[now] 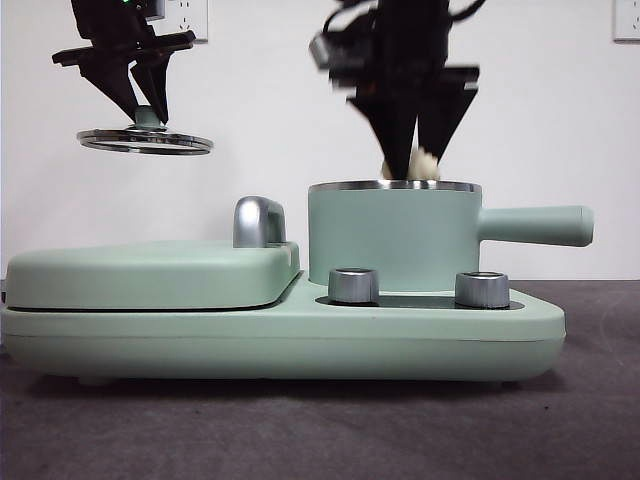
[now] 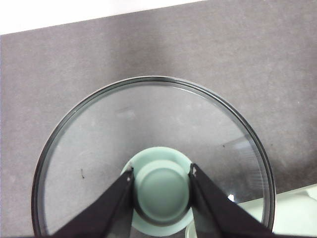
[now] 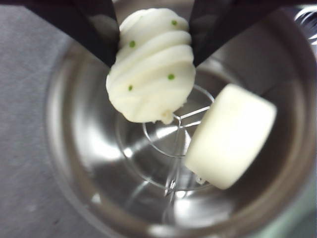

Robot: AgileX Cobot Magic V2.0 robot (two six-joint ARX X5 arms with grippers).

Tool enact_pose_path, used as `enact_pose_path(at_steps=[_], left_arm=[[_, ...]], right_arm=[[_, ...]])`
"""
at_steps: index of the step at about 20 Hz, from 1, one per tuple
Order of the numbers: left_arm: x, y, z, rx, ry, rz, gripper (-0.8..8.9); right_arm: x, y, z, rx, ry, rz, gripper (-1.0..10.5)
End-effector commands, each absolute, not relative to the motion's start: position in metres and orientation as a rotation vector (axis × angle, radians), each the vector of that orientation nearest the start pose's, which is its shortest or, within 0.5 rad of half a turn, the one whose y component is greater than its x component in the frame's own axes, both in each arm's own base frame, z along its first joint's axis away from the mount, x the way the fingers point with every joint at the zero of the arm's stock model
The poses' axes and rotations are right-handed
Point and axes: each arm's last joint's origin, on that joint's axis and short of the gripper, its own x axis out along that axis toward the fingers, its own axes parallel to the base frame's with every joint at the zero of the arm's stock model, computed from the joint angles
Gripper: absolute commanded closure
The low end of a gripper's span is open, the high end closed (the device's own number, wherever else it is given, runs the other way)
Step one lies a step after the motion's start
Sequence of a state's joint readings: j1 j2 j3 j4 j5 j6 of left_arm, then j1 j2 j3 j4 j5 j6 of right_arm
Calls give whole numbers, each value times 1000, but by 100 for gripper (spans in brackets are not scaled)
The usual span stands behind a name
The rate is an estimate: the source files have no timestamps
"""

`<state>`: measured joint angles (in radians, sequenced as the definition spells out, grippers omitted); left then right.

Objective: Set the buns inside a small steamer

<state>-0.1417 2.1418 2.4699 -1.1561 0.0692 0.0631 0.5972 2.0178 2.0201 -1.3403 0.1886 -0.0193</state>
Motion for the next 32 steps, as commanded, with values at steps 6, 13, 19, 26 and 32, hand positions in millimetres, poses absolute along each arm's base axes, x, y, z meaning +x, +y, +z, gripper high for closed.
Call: enact_pose_path(at_steps=[6,13,19,26,32], left_arm=[[440,-66,395,87,781,-230,795],[440,-66,395,87,781,-229,795],[440,-66,395,87,781,-229,795],[440,-66,395,87,780,-230,795],[439,-72,395,90,781,-240,795]], right_arm=[[346,230,278,-592,1338,341,752],[348,230,273,-586,1361,318,654],[345,228,275,-574,1372,297,590],[330,217,314,-553,1271,283,550],[281,188,391,-358,1115,395,550]])
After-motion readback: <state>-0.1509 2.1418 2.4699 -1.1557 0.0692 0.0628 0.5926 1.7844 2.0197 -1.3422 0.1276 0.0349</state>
